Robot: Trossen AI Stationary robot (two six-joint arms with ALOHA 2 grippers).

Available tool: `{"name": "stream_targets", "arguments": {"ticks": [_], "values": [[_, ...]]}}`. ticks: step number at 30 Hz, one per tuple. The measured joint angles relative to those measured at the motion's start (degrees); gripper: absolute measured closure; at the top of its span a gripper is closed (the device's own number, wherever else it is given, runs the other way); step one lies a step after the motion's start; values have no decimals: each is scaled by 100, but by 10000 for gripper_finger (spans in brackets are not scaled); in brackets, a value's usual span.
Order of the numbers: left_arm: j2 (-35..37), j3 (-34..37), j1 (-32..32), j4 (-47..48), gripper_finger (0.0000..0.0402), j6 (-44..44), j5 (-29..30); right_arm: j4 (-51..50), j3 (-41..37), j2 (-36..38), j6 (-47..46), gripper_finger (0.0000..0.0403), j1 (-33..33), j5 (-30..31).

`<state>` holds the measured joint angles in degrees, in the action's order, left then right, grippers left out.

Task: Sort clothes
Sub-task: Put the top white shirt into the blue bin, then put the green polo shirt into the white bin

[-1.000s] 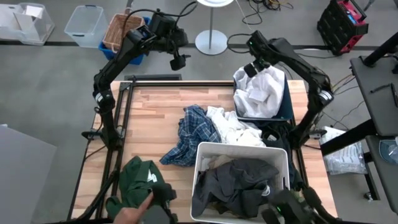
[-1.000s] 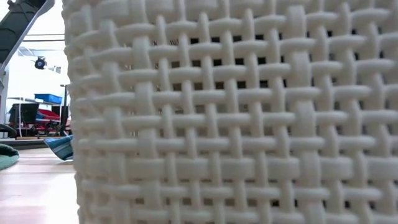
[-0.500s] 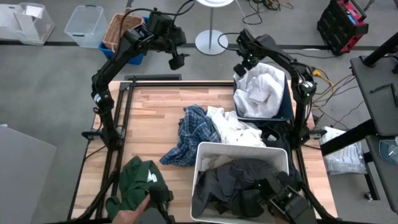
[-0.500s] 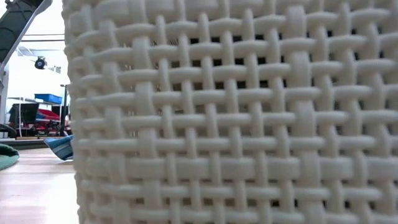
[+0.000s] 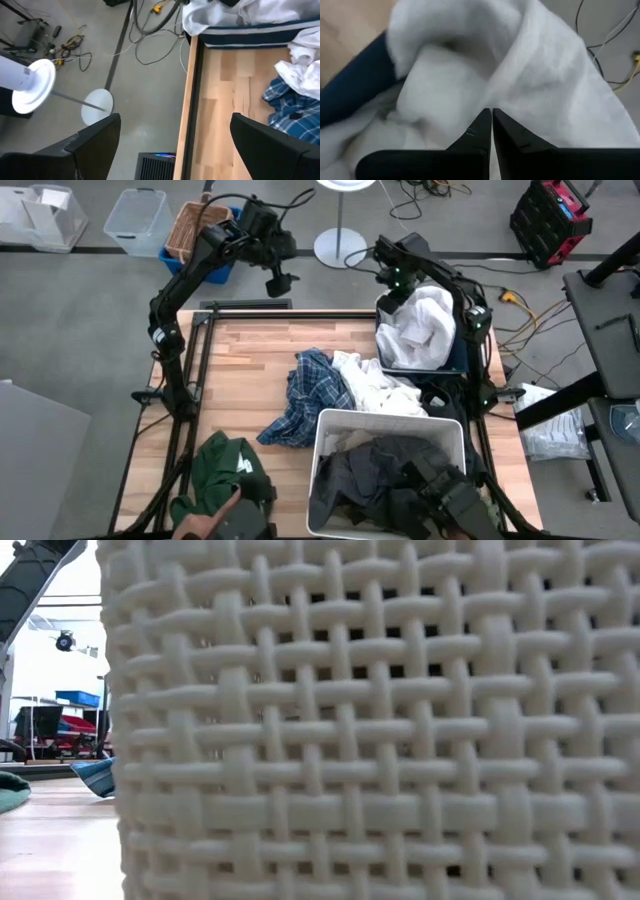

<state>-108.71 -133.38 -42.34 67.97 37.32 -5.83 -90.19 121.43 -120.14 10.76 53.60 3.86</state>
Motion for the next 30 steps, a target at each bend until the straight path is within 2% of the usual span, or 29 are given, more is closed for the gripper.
{"name": "stream_targets", "arguments": {"ticks": [4, 9, 11, 14, 17, 24, 30], "values": [[2, 2, -118, 8, 51, 2, -81, 27, 6, 279, 65, 394, 5, 16], [8, 2, -324, 76, 51, -5, -143, 11, 8, 989, -178, 394, -1, 17], [6, 3, -408, 95, 51, -82, -560, 15, 7, 1310, -431, 394, -25, 15], [-41, 55, -453, 242, 51, 26, -1499, 15, -76, 1810, -651, 394, -124, 18], [-68, 205, -443, 430, 59, 239, -1914, 17, -303, 2306, -856, 394, -311, 17], [12, 411, -299, 510, 107, 214, -2028, 160, -1185, 3322, -1123, 393, -868, 20], [71, 412, 84, 550, 166, -155, -2047, 1495, -2270, 4331, -1234, 393, -1640, 22]]}}
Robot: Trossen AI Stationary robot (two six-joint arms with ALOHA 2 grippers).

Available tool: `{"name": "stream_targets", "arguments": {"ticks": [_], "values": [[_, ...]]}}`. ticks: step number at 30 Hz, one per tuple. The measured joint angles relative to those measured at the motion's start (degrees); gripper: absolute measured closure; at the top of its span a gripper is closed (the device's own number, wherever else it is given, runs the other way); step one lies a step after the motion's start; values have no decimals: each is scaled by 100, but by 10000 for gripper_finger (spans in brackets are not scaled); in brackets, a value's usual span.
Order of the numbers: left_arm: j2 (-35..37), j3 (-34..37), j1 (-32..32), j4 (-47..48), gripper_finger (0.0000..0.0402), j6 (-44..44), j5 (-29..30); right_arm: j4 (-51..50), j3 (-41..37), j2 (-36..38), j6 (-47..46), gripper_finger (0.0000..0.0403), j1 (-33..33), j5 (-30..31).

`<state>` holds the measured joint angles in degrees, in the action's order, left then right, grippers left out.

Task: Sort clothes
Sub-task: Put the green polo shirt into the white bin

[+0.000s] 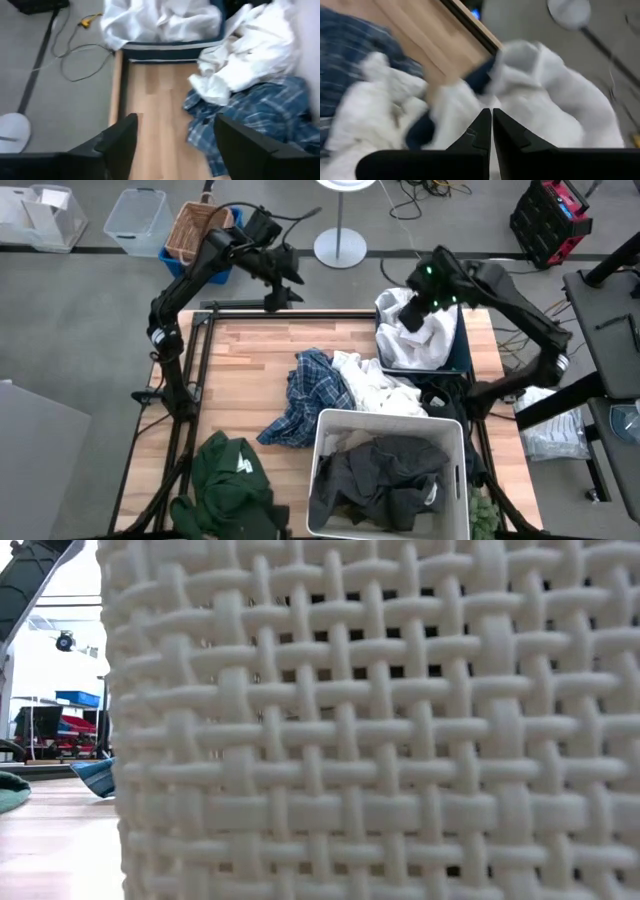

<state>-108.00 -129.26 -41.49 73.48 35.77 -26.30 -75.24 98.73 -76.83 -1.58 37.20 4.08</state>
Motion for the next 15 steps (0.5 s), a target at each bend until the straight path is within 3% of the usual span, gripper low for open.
{"name": "stream_targets", "arguments": {"ticks": [5, 11, 13, 15], "values": [[112, 3, 329, 24, 193, -313, -432, 1192, -983, 648, -168, 393, -859, 43], [508, 285, 766, 177, 196, -668, -410, 1562, -1591, 897, -303, 393, -1769, 45], [788, 585, 971, -177, 196, -966, -263, 1613, -1619, 868, -375, 393, -2015, 69], [1095, 1045, 1198, -566, 196, -1370, 311, 1611, -1625, 835, -415, 393, -2257, 188]]}}
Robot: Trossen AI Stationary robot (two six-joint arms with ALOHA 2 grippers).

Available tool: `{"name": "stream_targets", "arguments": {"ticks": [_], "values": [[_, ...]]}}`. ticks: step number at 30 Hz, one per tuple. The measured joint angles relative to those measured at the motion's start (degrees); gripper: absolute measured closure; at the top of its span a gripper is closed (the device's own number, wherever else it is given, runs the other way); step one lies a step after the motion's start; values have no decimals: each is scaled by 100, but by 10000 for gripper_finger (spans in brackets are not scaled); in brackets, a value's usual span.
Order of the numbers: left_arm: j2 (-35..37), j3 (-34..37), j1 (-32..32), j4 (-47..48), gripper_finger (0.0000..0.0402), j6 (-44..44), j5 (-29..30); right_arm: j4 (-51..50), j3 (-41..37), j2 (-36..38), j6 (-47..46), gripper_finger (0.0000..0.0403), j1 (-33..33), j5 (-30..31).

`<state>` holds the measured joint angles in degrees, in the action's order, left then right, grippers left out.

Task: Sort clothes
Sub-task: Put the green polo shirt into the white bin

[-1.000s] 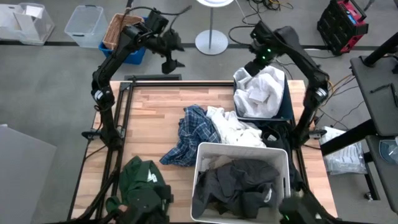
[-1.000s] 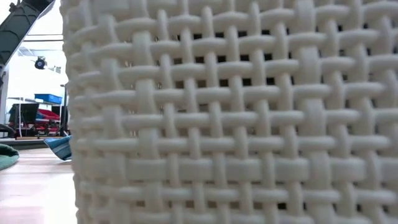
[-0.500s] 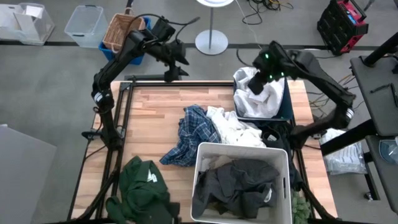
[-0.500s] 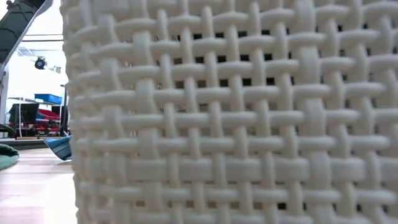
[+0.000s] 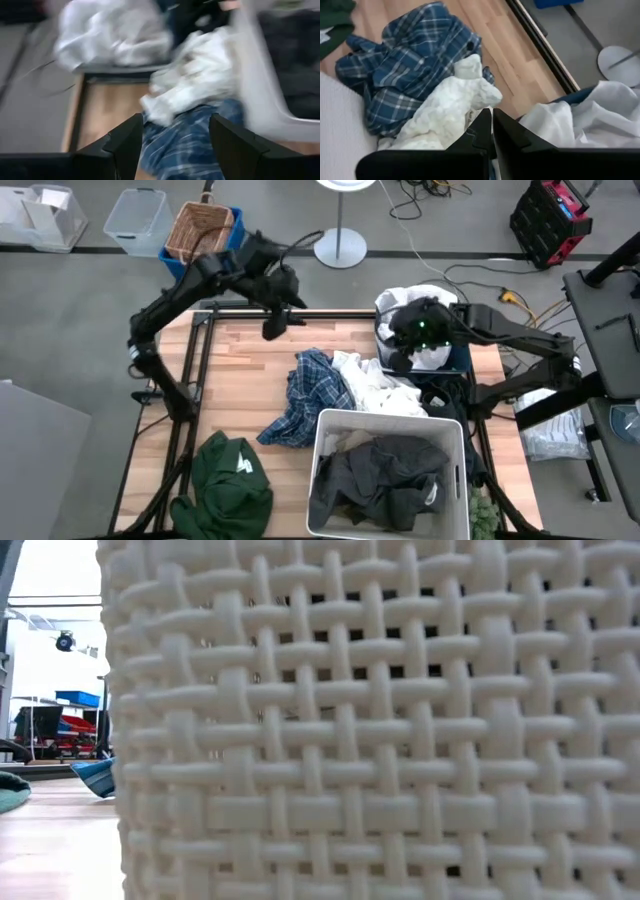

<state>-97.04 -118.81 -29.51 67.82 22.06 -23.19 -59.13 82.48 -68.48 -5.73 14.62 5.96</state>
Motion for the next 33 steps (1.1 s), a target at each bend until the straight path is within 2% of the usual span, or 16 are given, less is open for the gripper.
{"name": "stream_targets", "arguments": {"ticks": [3, 8, 11, 13, 16, 20, 24, 27, 33], "values": [[551, 944, 426, -488, 196, -627, 1110, -8, 0, -30, 46, 393, -362, 256], [1678, 2707, 1438, -1318, 196, -1846, 2184, -9, -2, -29, 227, 391, -788, 463], [2227, 3533, 2179, -1449, 196, -2963, 3107, -9, -2, -29, 367, 390, -892, 465], [2535, 3951, 2725, -1371, 196, -3927, 3382, -19, -2, -29, 420, 390, -915, 467], [2842, 4480, 3638, -1384, 196, -5419, 3419, -71, -2, -29, 524, 390, -916, 459], [2884, 4916, 4801, -1154, 196, -7146, 3455, -85, -2, -20, 641, 390, -915, 457], [2705, 5103, 5722, -413, 196, -8152, 3436, -85, -2, -20, 638, 390, -915, 452], [2493, 5269, 6112, -259, 196, -8548, 3372, -115, -2, -20, 640, 390, -915, 376], [1839, 5325, 6535, -369, 196, -10123, 2400, -215, -2, -20, 632, 390, -930, 74]]}}
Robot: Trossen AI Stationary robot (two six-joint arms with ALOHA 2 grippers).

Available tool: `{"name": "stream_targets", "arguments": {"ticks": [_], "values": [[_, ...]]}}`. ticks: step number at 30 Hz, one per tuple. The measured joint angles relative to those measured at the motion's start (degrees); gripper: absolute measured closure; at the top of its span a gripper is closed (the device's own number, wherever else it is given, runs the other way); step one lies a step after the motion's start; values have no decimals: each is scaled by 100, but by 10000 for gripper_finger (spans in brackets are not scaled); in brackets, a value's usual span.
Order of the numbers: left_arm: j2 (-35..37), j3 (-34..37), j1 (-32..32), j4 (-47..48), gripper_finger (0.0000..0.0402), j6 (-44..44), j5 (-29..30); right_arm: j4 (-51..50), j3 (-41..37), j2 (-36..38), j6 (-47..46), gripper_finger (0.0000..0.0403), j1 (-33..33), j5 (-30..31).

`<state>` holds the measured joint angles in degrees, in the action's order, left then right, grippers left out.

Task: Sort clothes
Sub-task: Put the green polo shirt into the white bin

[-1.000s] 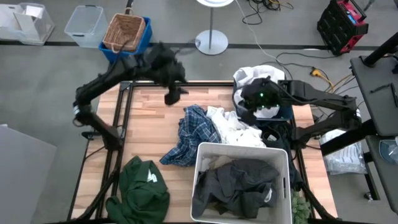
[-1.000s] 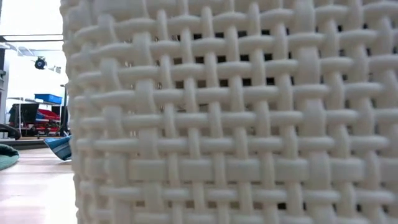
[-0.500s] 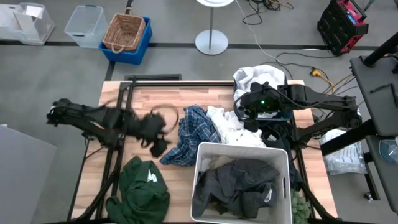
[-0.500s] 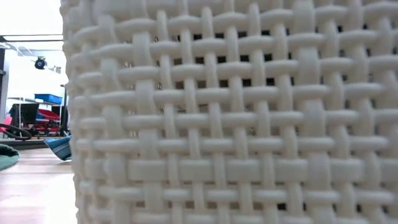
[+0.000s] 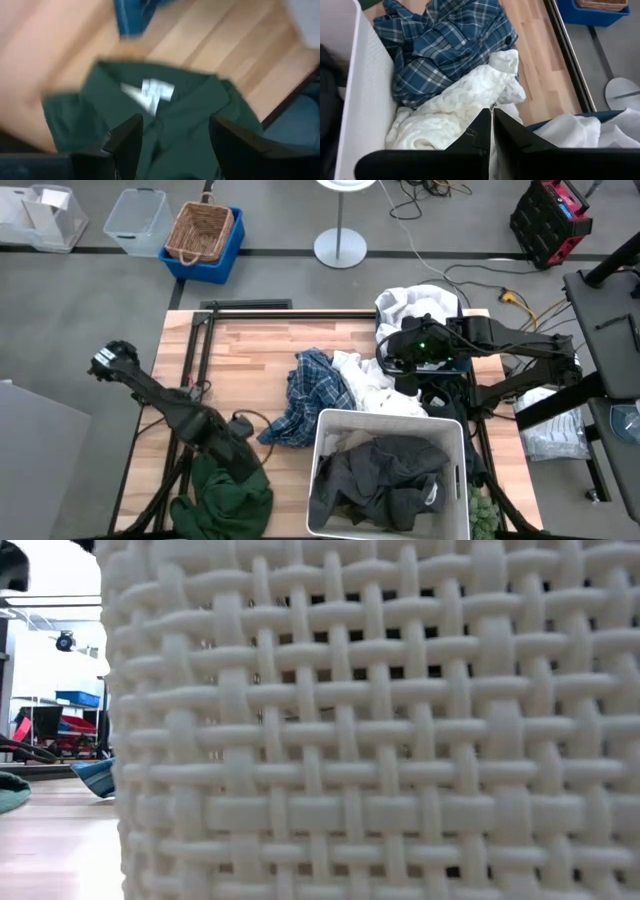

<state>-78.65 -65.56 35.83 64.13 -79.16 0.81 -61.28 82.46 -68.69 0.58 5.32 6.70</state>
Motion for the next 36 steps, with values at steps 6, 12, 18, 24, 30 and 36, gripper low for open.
{"name": "stream_targets", "arguments": {"ticks": [6, 12, 18, 24, 30, 36], "values": [[-901, -2, 561, -901, 174, -400, -826, 3, 0, 0, 41, 390, -44, -90], [-1778, -184, 1061, -1197, 131, -570, -748, 3, 0, 0, 4, 390, -46, -129], [-2718, -466, 1246, -838, 94, -503, -744, 9, 0, 0, -6, 390, -46, -131], [-3492, -891, 1263, -744, 105, 252, -527, 29, 0, 0, 0, 390, -46, -129], [-3927, -1714, 1287, -6, 258, 721, -257, 27, 0, 0, 11, 390, -46, -129], [-3927, -3050, 1321, 1897, 382, 577, 843, 142, -2, 0, 186, 390, -46, -128]]}}
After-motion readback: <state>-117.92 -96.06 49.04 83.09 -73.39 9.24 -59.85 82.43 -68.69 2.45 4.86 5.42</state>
